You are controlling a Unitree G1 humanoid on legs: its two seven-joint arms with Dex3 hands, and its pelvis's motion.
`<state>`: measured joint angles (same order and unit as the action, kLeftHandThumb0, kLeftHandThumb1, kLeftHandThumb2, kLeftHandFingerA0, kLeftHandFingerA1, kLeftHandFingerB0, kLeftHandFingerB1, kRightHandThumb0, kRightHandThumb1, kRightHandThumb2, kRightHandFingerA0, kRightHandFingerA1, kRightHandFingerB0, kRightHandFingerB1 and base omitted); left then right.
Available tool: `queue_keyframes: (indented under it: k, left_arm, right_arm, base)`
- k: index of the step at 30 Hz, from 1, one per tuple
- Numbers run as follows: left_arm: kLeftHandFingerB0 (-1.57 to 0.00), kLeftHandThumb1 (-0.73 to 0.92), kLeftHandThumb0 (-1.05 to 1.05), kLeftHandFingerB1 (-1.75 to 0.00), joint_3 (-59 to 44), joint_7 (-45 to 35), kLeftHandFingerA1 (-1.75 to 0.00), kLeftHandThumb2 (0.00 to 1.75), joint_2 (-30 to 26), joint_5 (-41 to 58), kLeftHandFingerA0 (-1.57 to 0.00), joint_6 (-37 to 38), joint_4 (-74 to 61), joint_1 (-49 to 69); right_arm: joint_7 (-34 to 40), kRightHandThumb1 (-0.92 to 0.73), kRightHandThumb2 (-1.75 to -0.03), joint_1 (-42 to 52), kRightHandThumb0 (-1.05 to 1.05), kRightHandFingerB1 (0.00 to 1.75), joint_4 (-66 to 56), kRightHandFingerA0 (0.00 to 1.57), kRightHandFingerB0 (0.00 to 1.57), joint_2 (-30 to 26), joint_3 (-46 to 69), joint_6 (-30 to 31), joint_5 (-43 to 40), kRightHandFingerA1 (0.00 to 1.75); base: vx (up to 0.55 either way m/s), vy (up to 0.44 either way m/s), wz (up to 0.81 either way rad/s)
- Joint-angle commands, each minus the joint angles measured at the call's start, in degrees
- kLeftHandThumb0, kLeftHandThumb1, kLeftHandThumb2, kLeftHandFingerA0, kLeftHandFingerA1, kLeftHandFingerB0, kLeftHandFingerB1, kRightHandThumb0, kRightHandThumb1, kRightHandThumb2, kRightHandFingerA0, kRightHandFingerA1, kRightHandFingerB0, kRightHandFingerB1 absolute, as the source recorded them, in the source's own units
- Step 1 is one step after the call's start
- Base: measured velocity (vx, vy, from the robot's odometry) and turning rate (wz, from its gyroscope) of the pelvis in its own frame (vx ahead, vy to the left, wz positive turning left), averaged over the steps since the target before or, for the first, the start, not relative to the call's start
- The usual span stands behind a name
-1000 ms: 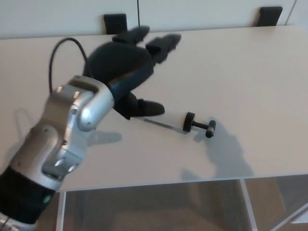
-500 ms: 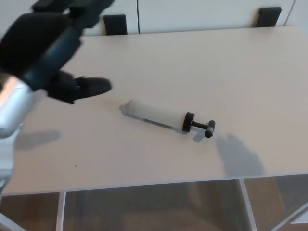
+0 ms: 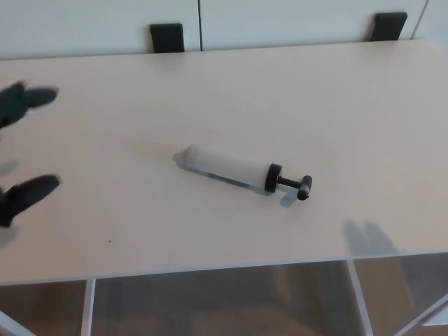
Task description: The robot walks towards a desk on which an air pump is kept in the middle. It lifts it up and holds it with its left hand and uses its right hand to compress it by pushing its handle inwards.
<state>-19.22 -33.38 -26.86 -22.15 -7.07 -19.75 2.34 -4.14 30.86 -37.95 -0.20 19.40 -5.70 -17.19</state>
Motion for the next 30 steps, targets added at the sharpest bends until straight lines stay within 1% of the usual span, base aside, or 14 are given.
queue_keyframes:
  k: [1,7,8,9,10,12,13,14,15,17,18,24,25,30]
  left_arm:
    - [-0.23,0.92,-0.55,-0.31,-70.0,-59.1,-0.38,0.85,-25.4,85.2,-0.12,-12.9,-8.7,51.9]
    - [-0.24,0.92,-0.75,-0.32,-68.3,-59.1,-0.40,0.74,-24.5,86.2,-0.12,-6.9,-7.8,53.7]
    - [-0.33,0.85,-0.68,-0.33,-68.1,-59.1,-0.40,0.65,-23.8,87.7,-0.24,-7.9,-6.5,52.5]
    - [-0.33,0.85,-0.68,-0.33,-68.1,-59.1,-0.40,0.65,-23.3,88.8,-0.24,-8.8,-5.6,51.7]
    - [-0.23,0.74,-0.70,-0.48,-66.1,-59.1,-0.49,1.07,-22.6,87.1,-0.11,-7.9,-4.4,56.0]
    - [-0.23,0.74,-0.70,-0.48,-63.6,-59.1,-0.49,1.07,-22.0,84.8,-0.11,-6.0,-3.4,62.2]
    - [-0.33,0.92,-0.58,-0.34,-63.1,-59.1,-0.41,0.73,-21.1,83.2,-0.19,-5.1,-2.3,63.1]
    - [-0.33,0.92,-0.58,-0.34,-63.2,-59.1,-0.41,0.73,-20.6,82.5,-0.19,-4.7,-1.6,63.0]
    - [-0.35,0.54,-0.75,-0.32,-60.1,-59.1,-0.41,0.58,-19.1,84.5,-0.25,-11.2,5.0,56.9]
    - [-0.35,0.54,-0.75,-0.32,-57.7,-59.1,-0.41,0.58,-18.1,86.3,-0.25,-16.1,9.8,52.5]
    - [-0.25,0.39,-0.70,-0.40,-51.7,-59.1,-0.39,0.74,-19.4,84.7,-0.18,-17.3,20.7,46.8]
    - [-0.20,0.43,-0.71,-0.42,-42.4,-59.1,-0.54,0.88,-18.4,74.6,-0.35,-11.5,37.2,41.1]
    - [-0.35,0.54,-0.75,-0.33,-40.9,-59.1,-0.42,0.57,-18.7,72.0,-0.32,-10.4,38.6,41.7]
    - [-0.37,0.55,-0.72,-0.33,-32.7,-59.1,-0.41,0.57,-20.5,61.3,-0.28,-4.9,50.3,39.8]
  right_arm:
    - [-20.8,-0.92,-0.71,19.1,-0.81,0.29,-2.9,0.22,0.13,2.1,9.4,-24.9,-18.5,0.30]
    - [-21.4,-0.92,-0.68,19.8,-0.80,0.29,-2.6,0.22,0.14,2.1,9.5,-24.4,-19.5,0.30]
    - [-21.4,-0.73,-1.02,19.7,-0.81,0.42,-2.1,0.14,0.09,2.0,9.7,-24.2,-19.6,0.43]
    - [-21.5,-0.73,-1.02,19.6,-0.81,0.42,-1.7,0.14,0.09,1.9,9.9,-24.1,-19.6,0.43]
    - [-21.6,-0.72,-1.02,19.0,-0.80,0.43,-0.1,0.19,0.14,1.8,10.1,-24.2,-19.4,0.45]
    - [-21.8,-0.72,-1.02,18.2,-0.80,0.43,1.8,0.19,0.14,1.8,10.3,-24.4,-19.2,0.45]
    - [-20.9,-0.72,-1.04,17.8,-0.81,0.44,2.8,0.21,0.13,1.9,10.3,-23.9,-18.4,0.46]
    - [-20.3,-0.72,-1.04,17.6,-0.81,0.44,3.3,0.21,0.13,2.0,10.3,-23.4,-17.8,0.46]
    - [-19.0,-0.91,-0.68,17.2,-0.81,0.29,4.6,0.27,0.19,2.1,10.7,-22.5,-16.9,0.34]
    - [-18.1,-0.91,-0.68,16.9,-0.81,0.29,5.4,0.27,0.19,2.1,11.0,-21.8,-16.3,0.34]
    - [-17.6,-0.90,-0.68,15.4,-0.84,0.31,8.7,0.29,0.21,1.0,12.1,-20.6,-15.7,0.35]
    - [-17.1,-0.91,-0.68,10.9,-0.81,0.32,19.8,0.30,0.22,-1.1,13.9,-17.9,-13.9,0.36]
    - [-17.0,-0.90,-0.68,10.8,-0.84,0.30,21.0,0.29,0.20,-1.2,14.0,-17.1,-13.8,0.36]
    - [-17.2,-0.90,-0.68,8.5,-0.81,0.32,28.5,0.24,0.19,-2.0,15.0,-16.3,-12.9,0.39]
  base:
    - [0.00,0.000,0.00]
    - [0.00,0.000,0.00]
    - [0.00,0.000,0.00]
    - [0.00,0.000,0.00]
    - [0.00,0.000,0.00]
    - [0.00,0.000,0.00]
    - [0.00,0.000,0.00]
    - [0.00,0.000,0.00]
    - [0.00,0.000,0.00]
    - [0.00,0.000,0.00]
    - [0.00,0.000,0.00]
    - [0.00,0.000,0.00]
    - [0.00,0.000,0.00]
    - [0.00,0.000,0.00]
